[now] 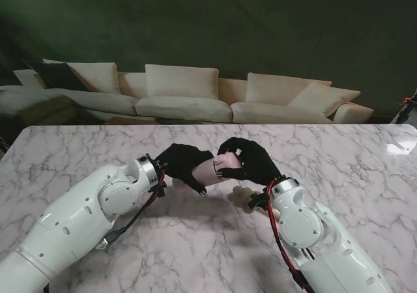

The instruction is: Clean the thermos with cup brush

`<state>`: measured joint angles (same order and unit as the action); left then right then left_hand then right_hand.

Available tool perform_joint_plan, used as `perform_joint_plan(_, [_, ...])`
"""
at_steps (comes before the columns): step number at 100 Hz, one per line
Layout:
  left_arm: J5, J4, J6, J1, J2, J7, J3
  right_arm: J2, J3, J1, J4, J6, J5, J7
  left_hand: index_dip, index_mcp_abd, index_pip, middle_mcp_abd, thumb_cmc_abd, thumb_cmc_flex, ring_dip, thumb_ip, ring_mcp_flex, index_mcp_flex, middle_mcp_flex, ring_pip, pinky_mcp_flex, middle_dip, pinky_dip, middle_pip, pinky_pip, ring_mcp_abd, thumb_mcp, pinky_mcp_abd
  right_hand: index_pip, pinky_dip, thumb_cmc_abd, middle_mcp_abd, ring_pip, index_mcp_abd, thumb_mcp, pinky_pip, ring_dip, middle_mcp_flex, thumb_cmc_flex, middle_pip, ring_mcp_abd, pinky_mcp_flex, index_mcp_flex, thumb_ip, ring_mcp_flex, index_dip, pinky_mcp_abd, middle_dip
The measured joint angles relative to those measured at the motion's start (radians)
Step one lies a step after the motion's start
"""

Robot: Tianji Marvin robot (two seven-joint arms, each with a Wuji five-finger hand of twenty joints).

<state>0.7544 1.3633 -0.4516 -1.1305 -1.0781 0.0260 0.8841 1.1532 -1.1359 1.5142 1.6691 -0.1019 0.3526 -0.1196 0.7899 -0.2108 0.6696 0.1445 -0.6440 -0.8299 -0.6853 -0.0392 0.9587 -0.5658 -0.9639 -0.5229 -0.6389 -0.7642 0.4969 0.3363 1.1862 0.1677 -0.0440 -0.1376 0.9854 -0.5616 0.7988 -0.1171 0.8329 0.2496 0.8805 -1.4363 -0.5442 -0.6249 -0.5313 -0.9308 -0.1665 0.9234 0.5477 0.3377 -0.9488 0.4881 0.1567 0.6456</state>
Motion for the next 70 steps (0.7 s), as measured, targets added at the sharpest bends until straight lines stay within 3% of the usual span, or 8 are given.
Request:
perform_joint_plan(25, [-0.001, 0.000, 0.008, -0.004, 0.004, 0.006, 0.002, 0.009, 0.034, -0.013, -0.011, 0.045, -0.016, -0.035, 0.000, 0.000, 0.003, 0.001, 0.000, 0.000, 0.015, 0.000, 0.000, 0.000, 0.000, 0.000, 0.000, 0.000, 0.000, 0.000, 0.000, 0.003, 0.000, -0.002, 0.068, 0.011, -0.072, -0.012, 0.000, -0.008, -0.118, 0.000, -0.016, -0.004, 0.000, -0.042, 0.003, 0.070, -0.043, -0.035, -0.083, -0.002, 0.021, 0.014])
perform_joint_plan(33, [-0.001, 0.000, 0.010, -0.004, 0.006, 0.009, 0.002, 0.012, 0.045, -0.019, -0.017, 0.054, -0.001, -0.050, 0.000, 0.000, 0.004, 0.001, 0.000, 0.000, 0.018, 0.000, 0.000, -0.001, 0.000, 0.000, 0.000, 0.000, 0.000, 0.000, 0.000, 0.003, 0.000, -0.002, 0.093, 0.011, -0.083, -0.019, 0.000, -0.014, -0.149, 0.000, -0.017, -0.030, 0.003, -0.046, 0.004, 0.098, -0.050, -0.045, -0.131, -0.002, 0.052, 0.014])
perform_joint_plan(44, [-0.002, -0.001, 0.011, -0.004, 0.007, 0.010, -0.001, 0.015, 0.064, -0.031, -0.029, 0.065, 0.050, -0.080, 0.001, 0.000, 0.006, 0.001, 0.000, 0.000, 0.025, 0.000, 0.000, -0.001, 0.000, 0.000, 0.000, 0.001, 0.000, 0.000, 0.000, 0.003, 0.000, -0.003, 0.122, 0.011, -0.139, -0.020, 0.055, -0.031, -0.161, -0.014, -0.030, -0.089, 0.075, -0.059, 0.029, 0.114, -0.060, -0.048, -0.225, -0.019, 0.110, 0.018])
perform_joint_plan(55, [-0.007, -0.001, 0.011, -0.002, 0.007, 0.009, -0.008, 0.019, 0.080, -0.040, -0.041, 0.090, 0.057, -0.096, 0.002, 0.000, 0.008, 0.001, 0.000, 0.000, 0.026, 0.000, 0.000, -0.001, 0.000, 0.000, 0.000, 0.001, 0.000, 0.000, 0.000, 0.003, 0.000, -0.003, -0.042, -0.001, -0.224, -0.020, 0.185, -0.101, -0.108, -0.058, -0.044, -0.154, 0.214, -0.092, 0.067, 0.089, -0.043, -0.146, -0.310, -0.010, 0.187, 0.055])
perform_joint_plan(61, [-0.010, -0.001, 0.012, -0.001, 0.007, 0.008, -0.013, 0.021, 0.087, -0.044, -0.047, 0.107, 0.070, -0.105, 0.002, 0.000, 0.008, 0.001, 0.000, 0.000, 0.026, 0.000, 0.000, -0.001, 0.000, 0.000, 0.000, 0.001, 0.000, 0.000, 0.000, 0.003, 0.000, -0.003, -0.123, -0.005, -0.285, -0.020, 0.223, -0.128, -0.121, -0.092, -0.052, -0.195, 0.271, -0.100, 0.076, 0.076, -0.066, -0.159, -0.322, -0.014, 0.204, 0.062])
perform_joint_plan(70, [-0.012, -0.001, 0.013, 0.002, 0.005, 0.007, -0.019, 0.024, 0.095, -0.047, -0.052, 0.118, 0.081, -0.114, 0.002, 0.000, 0.008, 0.001, 0.000, 0.000, 0.026, 0.000, 0.000, -0.001, 0.000, 0.000, 0.000, 0.001, 0.000, 0.000, 0.000, 0.003, 0.000, -0.003, -0.219, -0.006, -0.337, -0.020, 0.233, -0.154, -0.218, -0.118, -0.053, -0.232, 0.298, -0.106, 0.077, 0.049, -0.118, -0.165, -0.322, -0.076, 0.208, 0.063])
